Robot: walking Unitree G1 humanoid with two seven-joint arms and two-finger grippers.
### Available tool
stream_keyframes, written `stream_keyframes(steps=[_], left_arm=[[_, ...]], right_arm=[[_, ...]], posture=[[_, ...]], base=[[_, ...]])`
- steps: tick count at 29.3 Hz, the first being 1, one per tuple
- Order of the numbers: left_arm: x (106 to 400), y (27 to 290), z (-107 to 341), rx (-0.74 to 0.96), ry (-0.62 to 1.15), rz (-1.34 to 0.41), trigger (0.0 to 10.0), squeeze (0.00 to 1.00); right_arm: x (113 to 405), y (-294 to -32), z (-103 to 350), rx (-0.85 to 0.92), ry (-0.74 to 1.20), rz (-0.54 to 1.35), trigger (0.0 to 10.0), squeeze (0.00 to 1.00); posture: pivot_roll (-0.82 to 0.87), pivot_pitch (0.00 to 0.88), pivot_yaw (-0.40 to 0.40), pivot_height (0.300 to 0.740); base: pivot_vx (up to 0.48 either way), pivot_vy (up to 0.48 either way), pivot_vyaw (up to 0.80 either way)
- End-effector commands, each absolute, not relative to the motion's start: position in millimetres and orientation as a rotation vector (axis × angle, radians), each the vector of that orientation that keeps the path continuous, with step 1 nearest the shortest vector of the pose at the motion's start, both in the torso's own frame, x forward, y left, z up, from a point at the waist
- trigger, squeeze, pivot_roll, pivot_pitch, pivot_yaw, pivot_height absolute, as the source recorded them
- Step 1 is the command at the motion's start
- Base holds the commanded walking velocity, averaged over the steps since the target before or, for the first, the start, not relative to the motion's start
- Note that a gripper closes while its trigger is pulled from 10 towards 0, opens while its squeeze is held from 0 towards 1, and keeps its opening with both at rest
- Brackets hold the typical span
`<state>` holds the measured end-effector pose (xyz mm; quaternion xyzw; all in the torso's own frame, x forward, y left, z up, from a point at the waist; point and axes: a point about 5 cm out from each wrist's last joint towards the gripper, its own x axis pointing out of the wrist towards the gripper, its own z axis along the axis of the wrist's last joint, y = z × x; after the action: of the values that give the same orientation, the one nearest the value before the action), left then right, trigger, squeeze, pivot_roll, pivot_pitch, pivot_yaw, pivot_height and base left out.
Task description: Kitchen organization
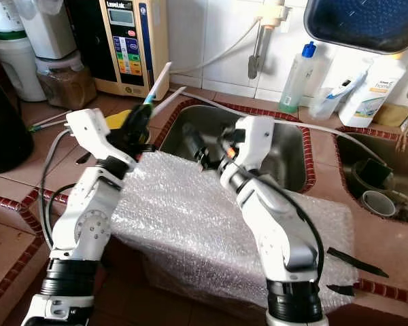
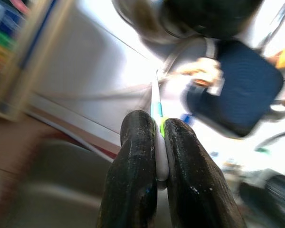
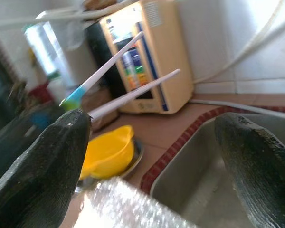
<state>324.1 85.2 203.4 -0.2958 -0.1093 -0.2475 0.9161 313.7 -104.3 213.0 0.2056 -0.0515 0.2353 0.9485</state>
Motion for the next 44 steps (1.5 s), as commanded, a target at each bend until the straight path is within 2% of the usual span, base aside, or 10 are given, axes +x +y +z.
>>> stream_keyframes(steps=[1,4,10,17,18,19,36,44], left_arm=[[319.1,78.9,207.9,-0.636,-0.223,-0.573,0.0,0.0],[314.6,72.2,210.6,-0.752,-0.187,-0.632,0.0,0.0],[305.7,62.5,211.8,-0.808,-0.152,-0.725,0.0,0.0],[299.1,54.9,209.2,-0.829,-0.099,-0.782,0.0,0.0],[297.6,54.1,209.1,-0.829,-0.095,-0.788,0.0,0.0],[297.1,53.8,209.0,-0.835,-0.093,-0.788,0.0,0.0],[296.2,57.6,206.1,-0.881,-0.058,-0.774,0.0,0.0],[296.4,57.9,206.0,-0.892,-0.058,-0.777,0.0,0.0]], right_arm=[[318.0,-107.9,213.9,0.44,-0.101,0.458,10.0,0.0],[322.9,-107.9,215.1,0.523,-0.093,0.446,10.0,0.0],[336.0,-105.5,218.0,0.72,-0.077,0.429,10.0,0.0],[340.1,-101.9,220.8,0.742,-0.075,0.456,10.0,0.0],[341.1,-102.1,219.3,0.764,-0.067,0.448,4.0,0.0],[341.5,-102.7,218.3,0.771,-0.065,0.441,0.0,0.0],[343.9,-103.5,215.9,0.828,-0.045,0.414,0.0,0.0],[343.1,-100.2,209.7,0.956,0.016,0.417,0.0,0.0]], posture=[[0.04,0.0,-0.021,0.74],[0.04,0.0,-0.02,0.74],[0.04,0.0,-0.021,0.74],[0.04,0.0,-0.021,0.74],[0.04,0.0,-0.022,0.74],[0.04,0.0,-0.022,0.74],[0.04,0.0,-0.025,0.74],[0.04,0.0,-0.023,0.74]], base=[[0.0,0.0,0.0],[0.0,0.0,0.0],[0.0,0.0,0.0],[0.0,0.0,0.0],[0.0,0.0,0.0],[0.0,0.0,0.0],[0.0,0.0,0.0],[0.0,0.0,0.0]])
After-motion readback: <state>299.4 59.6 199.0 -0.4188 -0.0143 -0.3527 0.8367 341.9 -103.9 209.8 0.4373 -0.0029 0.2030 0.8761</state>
